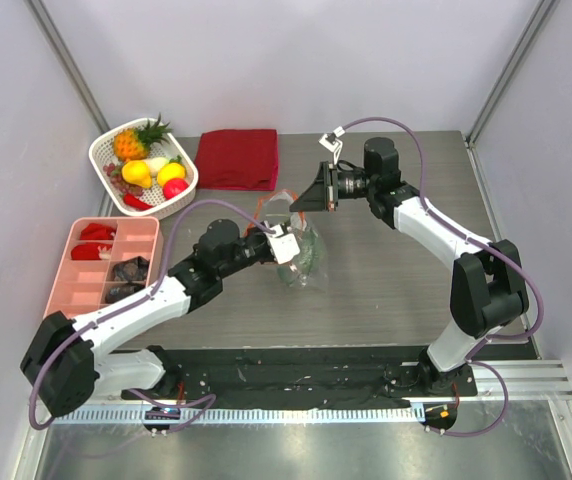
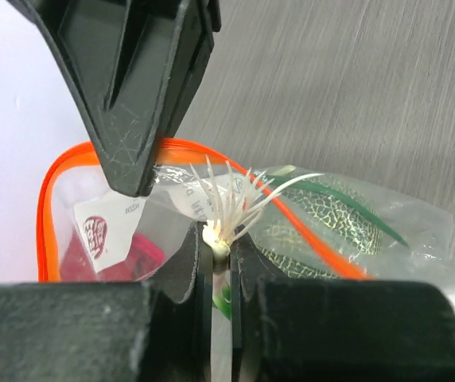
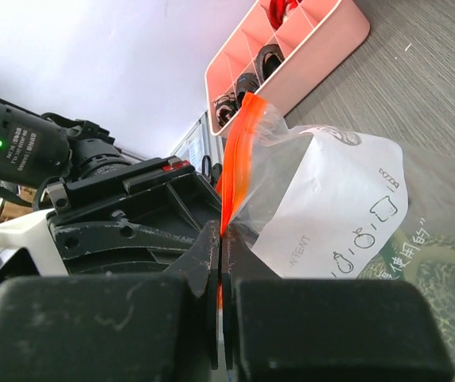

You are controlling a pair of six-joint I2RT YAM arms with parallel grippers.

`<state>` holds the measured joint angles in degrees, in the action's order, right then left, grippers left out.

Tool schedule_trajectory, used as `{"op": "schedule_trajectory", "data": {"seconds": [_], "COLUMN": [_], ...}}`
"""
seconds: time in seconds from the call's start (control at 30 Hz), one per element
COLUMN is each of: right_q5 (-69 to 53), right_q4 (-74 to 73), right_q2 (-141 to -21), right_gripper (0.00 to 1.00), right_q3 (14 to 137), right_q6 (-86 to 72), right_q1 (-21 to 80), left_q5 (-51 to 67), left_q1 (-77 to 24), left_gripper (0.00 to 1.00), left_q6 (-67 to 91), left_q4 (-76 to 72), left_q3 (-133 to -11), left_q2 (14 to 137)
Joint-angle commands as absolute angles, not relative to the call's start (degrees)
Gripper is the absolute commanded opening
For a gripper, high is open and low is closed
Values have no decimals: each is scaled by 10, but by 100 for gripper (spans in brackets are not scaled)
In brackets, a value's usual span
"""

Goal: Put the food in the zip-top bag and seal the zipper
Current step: Place the fake vegetable in the zipper food storage bag.

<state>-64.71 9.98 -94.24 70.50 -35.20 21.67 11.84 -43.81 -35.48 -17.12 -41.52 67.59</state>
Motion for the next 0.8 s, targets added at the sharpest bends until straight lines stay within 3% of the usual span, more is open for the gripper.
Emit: {"op": "schedule_trajectory", "data": {"seconds": [0.0,0.23,0.4,0.53,0.6,0.63,0.67,0.73,0.77], "right_q5": [-671,-682,-687,-693,-693,-693,-693,-693,-693], "right_q4": [146,144,141,138,137,138,143,166,175], "right_q2": [-941,-947,-934,-933,-934,-935,-935,-937,-938], "right_gripper": [1,1,1,1,1,1,1,1,1], "right_q3": [711,714,709,708,709,711,711,709,709], "right_q6": [-363,-364,-366,-369,-371,-374,-377,-388,-405], "right_q1": [215,215,215,214,214,215,217,219,223], "left_q5": [169,234,275,279,282,286,293,302,313], "left_q1": [-425,-407,-381,-378,-378,-377,-378,-378,-378], "left_gripper": [0,0,0,1,16,30,54,66,80], "left_q6": [-403,-503,-576,-669,-724,-728,-723,-714,-698], "left_q4": [-249,-216,-8,75,110,122,134,194,215], "left_q3": [-420,-424,-477,-494,-501,-507,-516,-554,-569], "left_q2": [679,712,717,714,703,700,697,689,687]}}
